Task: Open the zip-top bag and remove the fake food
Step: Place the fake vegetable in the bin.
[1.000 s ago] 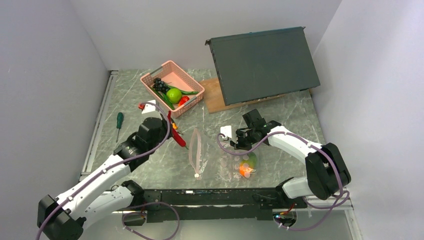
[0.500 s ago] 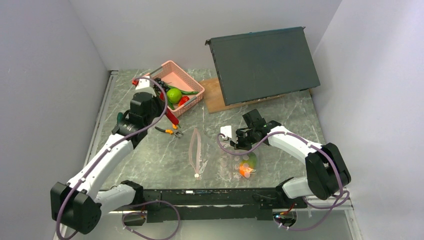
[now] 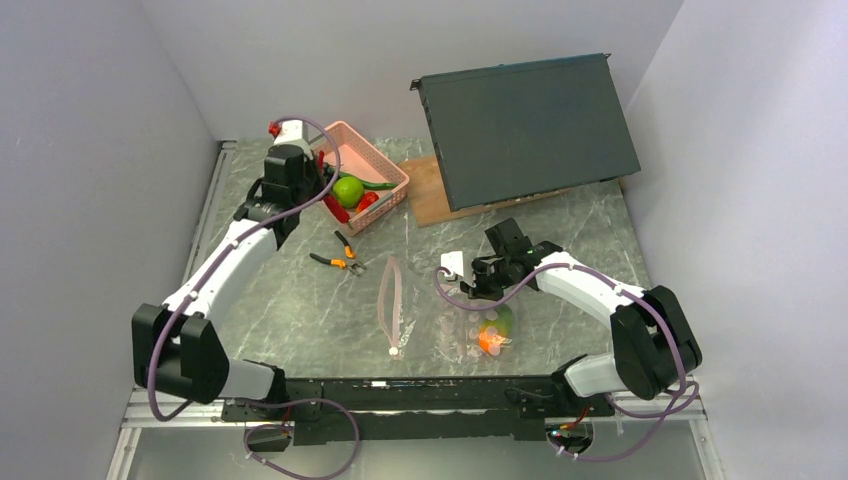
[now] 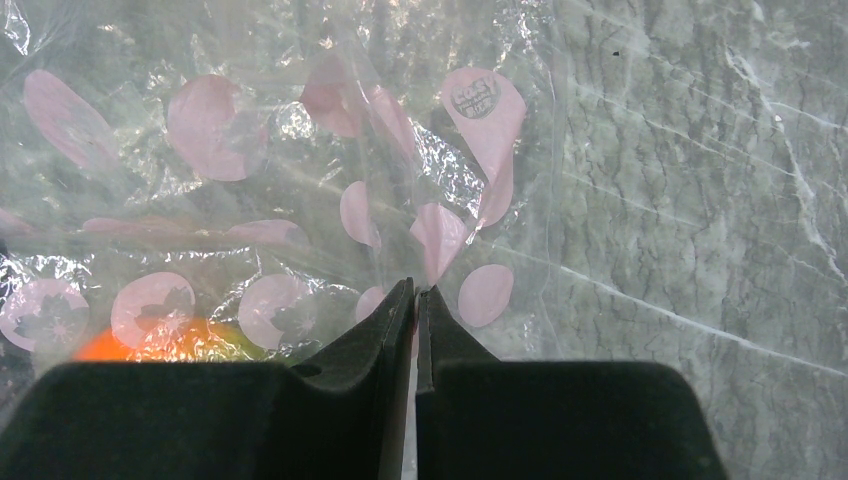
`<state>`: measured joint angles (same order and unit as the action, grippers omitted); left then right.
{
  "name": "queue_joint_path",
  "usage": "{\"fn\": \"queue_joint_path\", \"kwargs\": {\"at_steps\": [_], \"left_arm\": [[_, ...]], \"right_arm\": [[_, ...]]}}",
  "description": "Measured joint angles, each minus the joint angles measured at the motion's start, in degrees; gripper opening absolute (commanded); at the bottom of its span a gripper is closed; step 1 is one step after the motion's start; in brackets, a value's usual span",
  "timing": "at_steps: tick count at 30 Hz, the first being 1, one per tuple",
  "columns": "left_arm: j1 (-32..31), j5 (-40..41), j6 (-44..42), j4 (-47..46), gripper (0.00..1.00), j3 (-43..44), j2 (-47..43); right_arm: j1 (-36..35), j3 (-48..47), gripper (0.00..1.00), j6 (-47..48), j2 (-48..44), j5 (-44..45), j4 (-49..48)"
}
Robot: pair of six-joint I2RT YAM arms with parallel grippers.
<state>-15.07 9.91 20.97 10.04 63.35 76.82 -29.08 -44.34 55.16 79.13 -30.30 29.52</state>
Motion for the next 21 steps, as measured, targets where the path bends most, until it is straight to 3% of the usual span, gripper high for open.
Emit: {"fn": "queue_joint_path", "kwargs": {"at_steps": [21], "left_arm": [[3.58,0.13,-1.88,6.64,0.0,16.44,17.44]], "right_arm": [[0.0,0.0,0.08,0.39,0.02,0.11,0.0]]}}
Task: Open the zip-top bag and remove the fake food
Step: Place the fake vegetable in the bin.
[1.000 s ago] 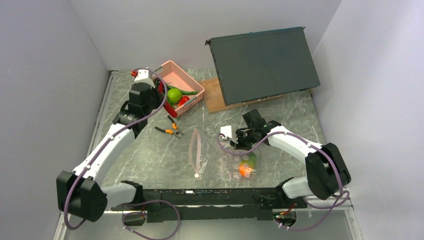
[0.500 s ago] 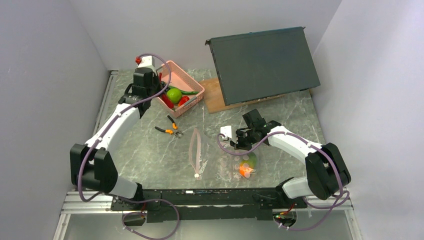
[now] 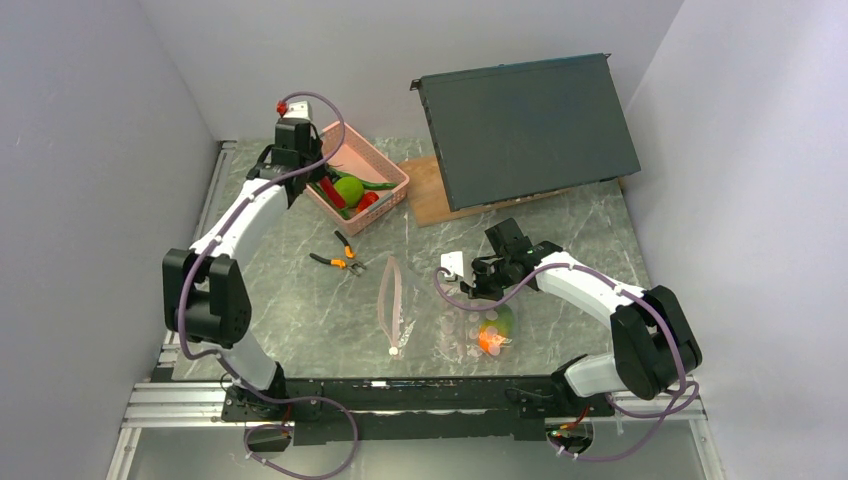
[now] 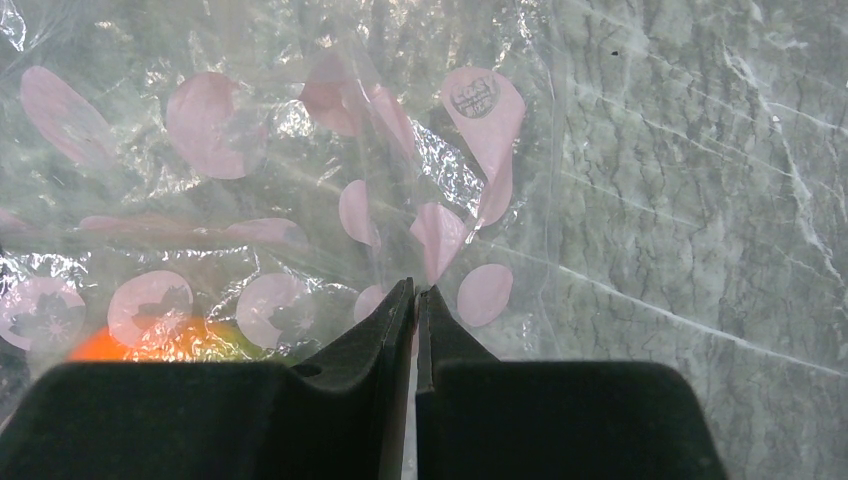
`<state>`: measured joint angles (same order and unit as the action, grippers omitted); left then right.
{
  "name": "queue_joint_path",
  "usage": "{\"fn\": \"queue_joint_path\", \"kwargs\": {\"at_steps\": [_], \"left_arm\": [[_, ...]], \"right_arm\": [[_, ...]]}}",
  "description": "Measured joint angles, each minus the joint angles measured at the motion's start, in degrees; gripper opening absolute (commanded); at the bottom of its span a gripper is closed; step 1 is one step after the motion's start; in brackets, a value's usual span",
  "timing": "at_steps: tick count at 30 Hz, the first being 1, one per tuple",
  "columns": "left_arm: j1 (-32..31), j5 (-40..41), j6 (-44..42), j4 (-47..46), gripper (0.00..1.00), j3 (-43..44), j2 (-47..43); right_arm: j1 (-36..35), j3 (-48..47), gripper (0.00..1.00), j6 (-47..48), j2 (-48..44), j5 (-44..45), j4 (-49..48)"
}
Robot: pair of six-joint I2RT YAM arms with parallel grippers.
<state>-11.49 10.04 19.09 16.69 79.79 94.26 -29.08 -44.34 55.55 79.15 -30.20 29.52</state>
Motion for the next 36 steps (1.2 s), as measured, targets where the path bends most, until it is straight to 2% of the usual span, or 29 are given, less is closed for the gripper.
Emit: {"fn": "queue_joint_path", "kwargs": {"at_steps": [13,25,32,36], "left_arm": [[1.22,0.02,0.28,3.02,0.0,5.79,6.84],[1.84,-0.74,1.6,5.09,0.0,7.45,10.4],[1.99,-1.27,1.62,5.31,0.05,8.24,11.74],[2.19,-1.7,1.66,5.4,0.17,8.24,12.35]], "right_arm": [[0.0,0.0,0.08,0.07,0.0,0.15,0.0],[0.0,0.0,0.08,0.42,-0.02,0.15,0.0],[0.0,0.0,0.08,0.44,0.0,0.15,0.0],[0.0,0.0,0.08,0.44,-0.02,0.15,0.0]]}}
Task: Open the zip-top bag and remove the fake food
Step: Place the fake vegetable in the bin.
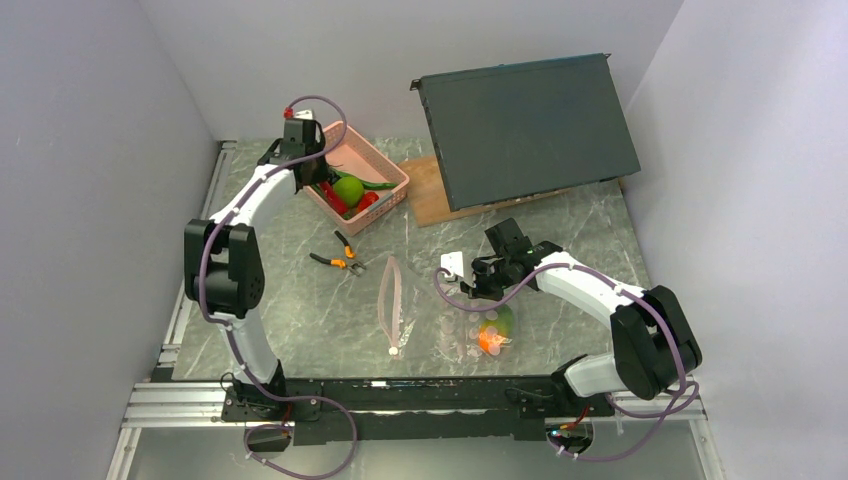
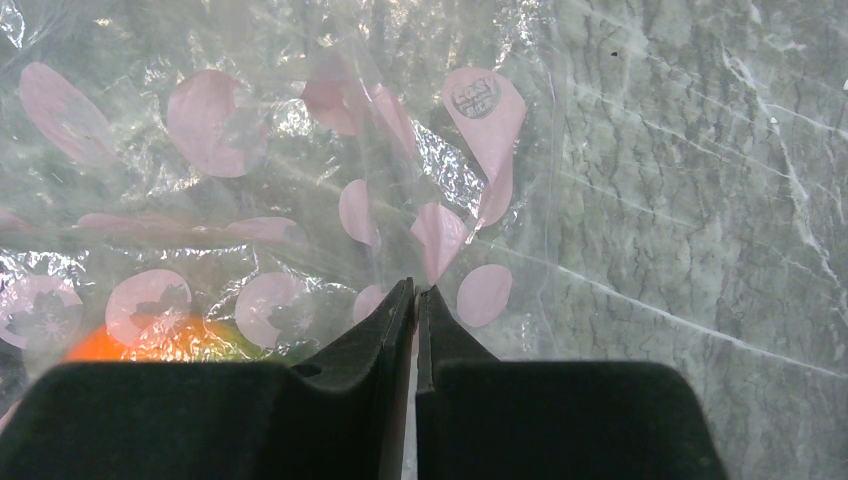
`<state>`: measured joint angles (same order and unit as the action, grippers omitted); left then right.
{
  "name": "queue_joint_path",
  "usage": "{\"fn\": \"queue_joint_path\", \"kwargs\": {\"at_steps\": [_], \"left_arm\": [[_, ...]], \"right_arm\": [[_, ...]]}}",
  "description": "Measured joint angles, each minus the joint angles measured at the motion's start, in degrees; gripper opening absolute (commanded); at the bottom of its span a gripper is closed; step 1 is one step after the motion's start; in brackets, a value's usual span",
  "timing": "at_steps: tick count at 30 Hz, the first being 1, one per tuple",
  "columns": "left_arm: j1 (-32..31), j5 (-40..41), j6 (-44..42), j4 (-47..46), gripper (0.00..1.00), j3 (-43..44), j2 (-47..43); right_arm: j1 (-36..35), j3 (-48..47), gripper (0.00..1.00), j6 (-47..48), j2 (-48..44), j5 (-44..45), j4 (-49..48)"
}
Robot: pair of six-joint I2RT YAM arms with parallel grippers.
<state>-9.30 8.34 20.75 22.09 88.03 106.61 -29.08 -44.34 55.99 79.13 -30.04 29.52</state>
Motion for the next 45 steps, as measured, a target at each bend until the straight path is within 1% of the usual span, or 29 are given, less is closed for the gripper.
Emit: {"fn": "queue_joint_path", "kwargs": {"at_steps": [7,16,25,29,35,41,45], "left_arm": [[0.48,-1.73,0.57,0.09,0.33,0.0,0.66],[1.31,-3.87,1.46,0.07,0.45,0.0,0.83],[2.12,-7.15,1.46,-0.44,0.59,-0.61,0.59],[2.38,-10.69,1.01,-2.01,0.65,-5.42,-2.21],[2.43,-17.94,0.68,-5.92,0.73,-16.15,-11.8],[2.43,-25.77,1.29,-10.47,0.75,-24.02,-21.27],[2.43,-30.84,3.34,-15.13,0.75,-32.79,-28.98]], "right_arm": [[0.0,0.0,0.08,0.0,0.0,0.0,0.0],[0.0,0.0,0.08,0.0,0.0,0.0,0.02],[0.0,0.0,0.08,0.0,0.0,0.0,0.02],[0.0,0.0,0.08,0.0,0.0,0.0,0.02],[0.0,0.0,0.09,0.02,0.0,0.0,0.04],[0.0,0.0,0.13,0.15,-0.74,-0.04,0.24],[0.0,0.02,0.17,0.37,-1.88,-0.26,0.46]]}}
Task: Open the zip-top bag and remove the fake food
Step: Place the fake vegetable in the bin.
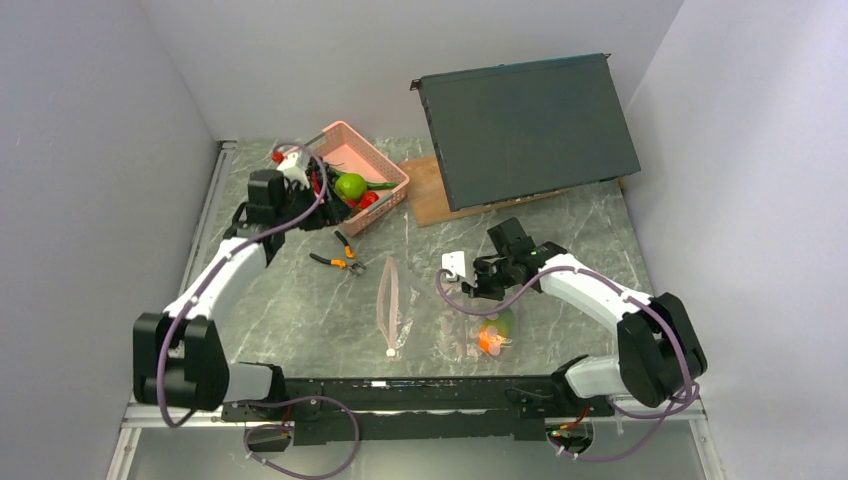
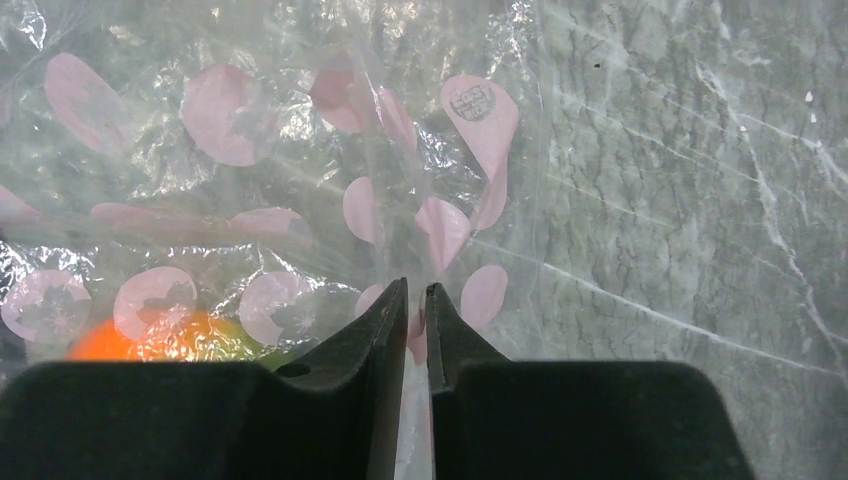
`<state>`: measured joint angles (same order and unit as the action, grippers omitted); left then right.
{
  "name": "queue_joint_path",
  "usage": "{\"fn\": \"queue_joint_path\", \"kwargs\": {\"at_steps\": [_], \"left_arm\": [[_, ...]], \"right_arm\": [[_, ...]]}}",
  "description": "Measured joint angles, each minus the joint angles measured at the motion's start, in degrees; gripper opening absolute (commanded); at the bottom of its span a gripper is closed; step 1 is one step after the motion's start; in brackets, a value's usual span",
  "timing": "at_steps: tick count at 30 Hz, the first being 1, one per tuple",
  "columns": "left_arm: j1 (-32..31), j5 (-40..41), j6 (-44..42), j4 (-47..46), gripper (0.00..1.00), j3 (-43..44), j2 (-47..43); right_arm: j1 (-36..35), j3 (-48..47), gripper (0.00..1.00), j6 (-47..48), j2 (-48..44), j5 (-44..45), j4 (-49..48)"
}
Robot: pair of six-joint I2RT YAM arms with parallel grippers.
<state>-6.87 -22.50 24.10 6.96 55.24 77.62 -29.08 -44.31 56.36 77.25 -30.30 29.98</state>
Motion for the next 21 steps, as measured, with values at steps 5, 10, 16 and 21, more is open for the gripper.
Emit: {"fn": "queue_joint_path", "kwargs": {"at_steps": [5,10,16,21], "left_arm": [[-0.09,-4.28,2.86,-2.91,0.75,-11.41,-9.4],[-0.24,-6.56,4.57,-3.04,0.75,-20.22,-20.31],[-0.33,-8.13,5.57,-1.73,0.74,-24.7,-32.37],[-0.35,-9.64,6.86,-1.33,0.73,-30.18,-39.08]], "right_arm": [[0.13,0.02,0.23,0.63,-1.4,-0.57,0.68],[0.81,0.02,0.32,1.9,-3.17,-2.47,2.34],[3.61,0.02,0.38,4.46,-8.04,-6.54,6.36],[6.21,-0.02,0.39,6.14,-13.88,-9.79,10.8]]}}
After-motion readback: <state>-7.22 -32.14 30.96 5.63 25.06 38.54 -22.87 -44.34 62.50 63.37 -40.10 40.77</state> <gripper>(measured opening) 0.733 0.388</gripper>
